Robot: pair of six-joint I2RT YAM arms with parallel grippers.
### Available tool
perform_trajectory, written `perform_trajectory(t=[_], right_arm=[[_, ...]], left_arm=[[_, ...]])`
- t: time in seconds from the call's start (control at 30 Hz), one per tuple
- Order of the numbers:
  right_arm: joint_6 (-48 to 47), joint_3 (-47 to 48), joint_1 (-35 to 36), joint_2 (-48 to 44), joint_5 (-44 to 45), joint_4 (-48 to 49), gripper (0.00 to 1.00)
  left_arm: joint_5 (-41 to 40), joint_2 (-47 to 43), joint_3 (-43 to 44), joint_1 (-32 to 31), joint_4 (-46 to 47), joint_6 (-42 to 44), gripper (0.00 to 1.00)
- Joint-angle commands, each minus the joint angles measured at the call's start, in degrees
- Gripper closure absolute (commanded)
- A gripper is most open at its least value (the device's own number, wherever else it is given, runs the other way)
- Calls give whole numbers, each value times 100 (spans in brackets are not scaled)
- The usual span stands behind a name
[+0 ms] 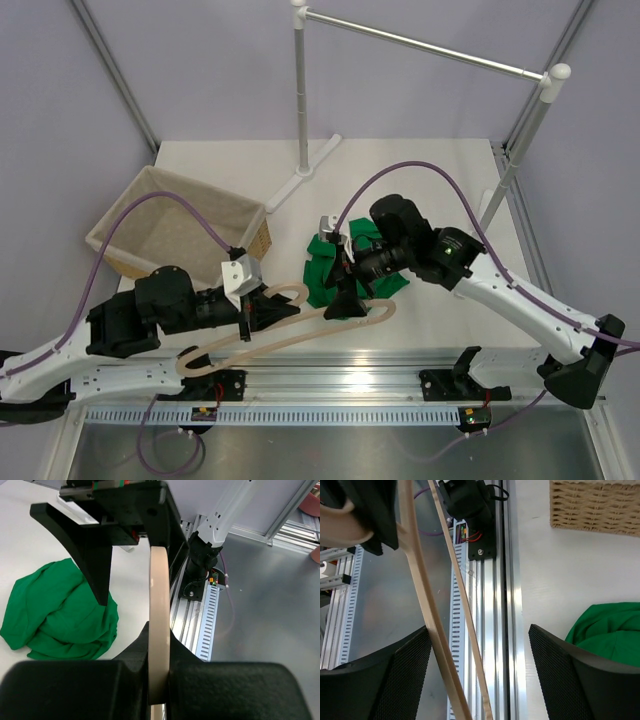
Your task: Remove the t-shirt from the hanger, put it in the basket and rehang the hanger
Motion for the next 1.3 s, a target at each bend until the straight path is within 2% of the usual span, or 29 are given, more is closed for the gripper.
perform_trajectory(t=[0.0, 0.17, 0.47, 0.5, 0.57, 0.73, 0.77, 0.8, 0.83, 0.93, 0.97, 1.13, 1.27], right_arm=[[-267, -124, 63, -4, -2, 112, 19], [-92, -221, 107, 40, 129, 445, 43], [76, -924, 116, -417, -388, 1281, 67], [76, -968, 124, -486, -528, 1325, 75], [145, -1117, 116, -574, -617, 1509, 100], [418, -1329, 125, -952, -820, 1931, 100], [540, -1338, 116, -1005, -776, 1949, 100], [603, -1355, 116, -1136, -741, 1993, 100], [734, -1408, 116, -1207, -688, 2080, 100], [988, -1539, 116, -1506, -460, 2222, 100], [1086, -1557, 116, -1559, -329, 2222, 100], [1358, -1610, 124, -1726, 488, 1836, 100], [1587, -1575, 116, -1700, 1701, 1449, 100]], left_arm=[[96, -155, 211, -18, 208, 109, 100], [-18, -270, 158, -18, 200, 74, 100], [-362, -68, 342, -26, 261, -321, 100], [-344, -67, 360, -26, 278, -339, 100], [-326, -102, 413, -18, 305, -392, 100], [-397, -217, 439, -26, 314, -524, 100], [-388, -252, 431, -18, 305, -550, 93], [-388, -322, 422, -18, 314, -559, 62], [-553, -366, 431, -26, 314, -611, 45], [-721, -515, 439, -26, 305, -708, 6], [-757, -550, 457, -18, 305, -717, 1], [-1221, -682, 659, -26, 112, -927, 1], [-1828, -779, 747, -18, 6, -981, 1]])
